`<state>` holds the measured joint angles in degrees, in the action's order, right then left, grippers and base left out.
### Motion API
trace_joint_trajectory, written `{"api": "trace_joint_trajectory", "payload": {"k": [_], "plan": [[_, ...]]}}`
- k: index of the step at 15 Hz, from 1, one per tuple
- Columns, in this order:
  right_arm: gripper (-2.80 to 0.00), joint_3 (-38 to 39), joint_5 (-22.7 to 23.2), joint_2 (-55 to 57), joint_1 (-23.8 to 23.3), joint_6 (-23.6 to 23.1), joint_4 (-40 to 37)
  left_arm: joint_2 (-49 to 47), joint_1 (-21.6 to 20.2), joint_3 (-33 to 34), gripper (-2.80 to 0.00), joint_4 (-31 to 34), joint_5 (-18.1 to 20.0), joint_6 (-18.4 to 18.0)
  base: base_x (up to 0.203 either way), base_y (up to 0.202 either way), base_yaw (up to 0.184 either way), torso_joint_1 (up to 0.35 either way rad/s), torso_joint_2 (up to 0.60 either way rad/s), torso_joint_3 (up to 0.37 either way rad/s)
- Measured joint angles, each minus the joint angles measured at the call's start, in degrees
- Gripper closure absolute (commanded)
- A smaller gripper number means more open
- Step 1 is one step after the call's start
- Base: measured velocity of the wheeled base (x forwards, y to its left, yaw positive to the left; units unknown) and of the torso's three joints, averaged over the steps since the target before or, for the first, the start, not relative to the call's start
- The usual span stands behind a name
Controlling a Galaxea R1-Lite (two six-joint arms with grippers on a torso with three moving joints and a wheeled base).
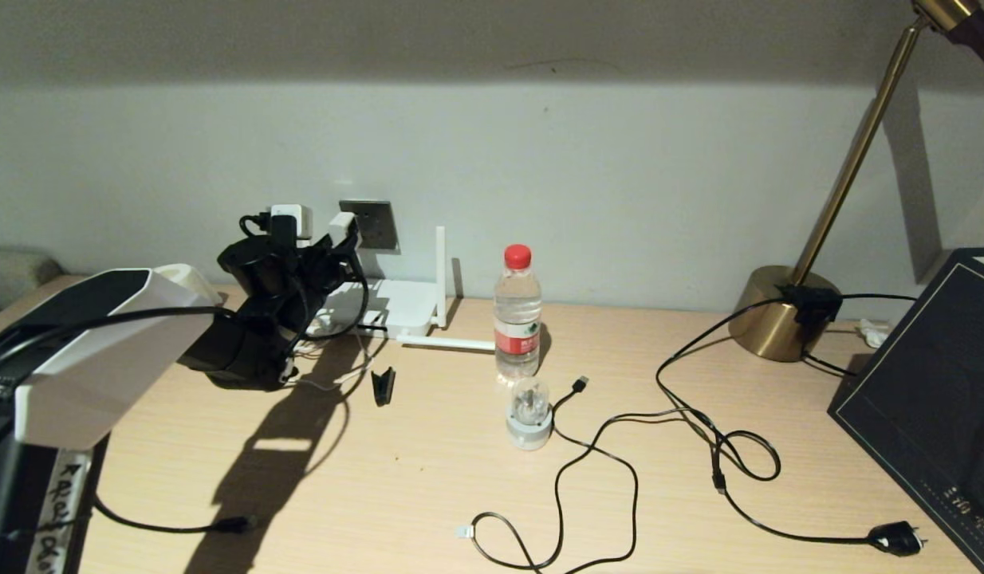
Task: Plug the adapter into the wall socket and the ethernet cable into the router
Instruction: Plug plug into socket
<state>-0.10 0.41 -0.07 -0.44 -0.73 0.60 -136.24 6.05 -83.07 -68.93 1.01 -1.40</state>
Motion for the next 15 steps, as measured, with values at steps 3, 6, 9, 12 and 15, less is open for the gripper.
{"api": "trace_joint_trajectory", "payload": {"k": [3,6,9,12,15], "plan": [[0.0,0.0,0.0,0.0,0.0,0.0,0.0,0.0,0.2,0.2,0.0,-0.1,-0.1,0.0,0.0,0.0,0.0,0.0,0.0,0.0],[0.0,0.0,0.0,0.0,0.0,0.0,0.0,0.0,0.5,0.3,0.0,-0.1,-0.3,-0.1,0.0,0.0,0.0,0.0,0.0,0.0],[0.0,0.0,0.0,0.0,0.0,0.0,0.0,-0.2,1.1,0.3,0.0,-0.1,-0.3,-0.1,0.0,0.0,0.0,0.0,0.0,0.0],[0.0,0.0,0.0,0.0,0.0,0.0,0.0,-0.5,1.7,0.0,0.0,0.0,-0.4,-0.1,0.0,0.0,0.0,0.0,0.0,0.0],[0.0,0.0,0.0,0.0,0.0,0.0,0.0,-0.8,1.7,-0.2,0.0,0.0,-0.6,-0.2,0.0,0.0,0.0,0.0,0.0,0.0]]}}
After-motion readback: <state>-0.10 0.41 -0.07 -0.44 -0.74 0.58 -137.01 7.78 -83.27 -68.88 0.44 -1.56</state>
